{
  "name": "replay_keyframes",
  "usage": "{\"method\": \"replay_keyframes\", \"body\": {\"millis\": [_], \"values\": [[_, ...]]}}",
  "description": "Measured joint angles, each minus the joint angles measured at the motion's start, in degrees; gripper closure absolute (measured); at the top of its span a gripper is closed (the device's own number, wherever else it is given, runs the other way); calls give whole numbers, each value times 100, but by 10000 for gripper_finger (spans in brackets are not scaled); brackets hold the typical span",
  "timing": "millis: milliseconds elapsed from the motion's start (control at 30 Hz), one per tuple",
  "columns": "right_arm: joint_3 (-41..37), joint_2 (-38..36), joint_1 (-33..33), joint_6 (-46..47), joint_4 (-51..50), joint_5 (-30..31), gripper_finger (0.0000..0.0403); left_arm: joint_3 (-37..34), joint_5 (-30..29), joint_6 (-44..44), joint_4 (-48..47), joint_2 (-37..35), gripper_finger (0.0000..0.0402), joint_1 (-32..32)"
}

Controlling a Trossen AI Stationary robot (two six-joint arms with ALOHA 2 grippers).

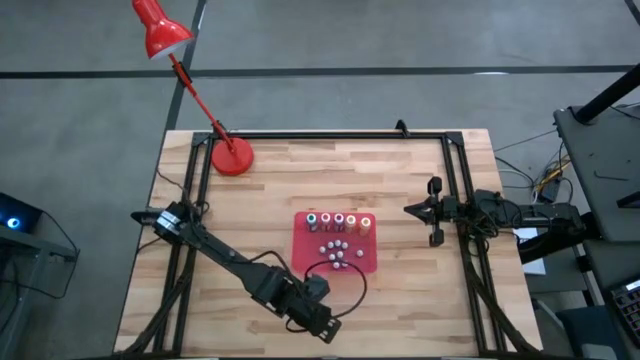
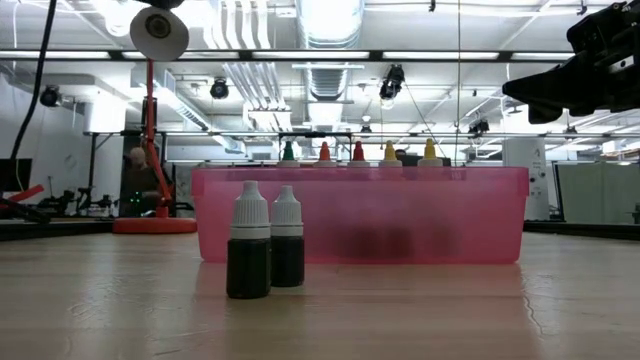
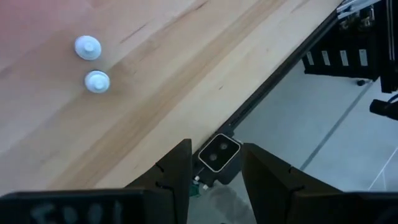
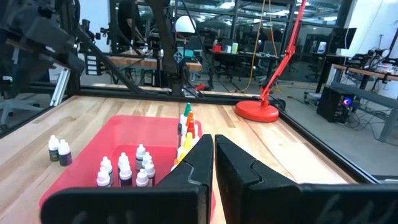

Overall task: Pick & Place food coloring
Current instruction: Put the small green food coloring bottle into the container

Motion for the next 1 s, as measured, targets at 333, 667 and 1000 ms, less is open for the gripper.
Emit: {"method": "replay_keyframes", "body": {"millis": [333,667,1000], "values": [[0,0,0,0,0,0,394,0,1,-231,10,199,291,39],[0,2,0,0,0,0,394,-4,-1,-252,-328,227,291,167],[0,2,0,0,0,0,394,-105,-150,-330,-526,227,291,336]]}}
